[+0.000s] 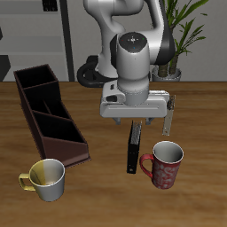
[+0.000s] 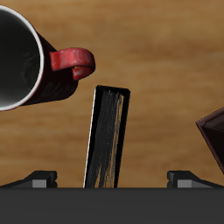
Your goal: Place the black book into the right desk caddy's right compartment
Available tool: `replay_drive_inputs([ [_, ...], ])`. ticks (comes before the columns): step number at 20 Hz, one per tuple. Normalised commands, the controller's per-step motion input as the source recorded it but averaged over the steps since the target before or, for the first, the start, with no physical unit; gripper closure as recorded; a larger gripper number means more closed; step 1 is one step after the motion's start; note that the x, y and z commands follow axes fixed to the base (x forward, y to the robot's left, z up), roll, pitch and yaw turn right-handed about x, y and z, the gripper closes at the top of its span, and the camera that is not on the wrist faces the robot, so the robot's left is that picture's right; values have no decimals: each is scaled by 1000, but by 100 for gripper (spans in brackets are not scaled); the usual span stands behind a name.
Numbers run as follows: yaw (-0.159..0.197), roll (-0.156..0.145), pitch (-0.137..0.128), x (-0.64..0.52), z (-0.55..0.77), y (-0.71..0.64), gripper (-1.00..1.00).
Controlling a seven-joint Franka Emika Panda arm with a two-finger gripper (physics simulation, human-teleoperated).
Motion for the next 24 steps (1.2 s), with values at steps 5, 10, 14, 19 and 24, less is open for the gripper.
replay_drive_inputs([
  [5,-11,1,28,69,-283,-11,-100],
  [10,-7,0,30,64,-252,-20,-100],
  [14,-13,8,20,53,-230,-46,-100],
  [19,-2,7,32,-10,-201,25,100],
  [24,-7,17,-5,-49,16,26,100],
])
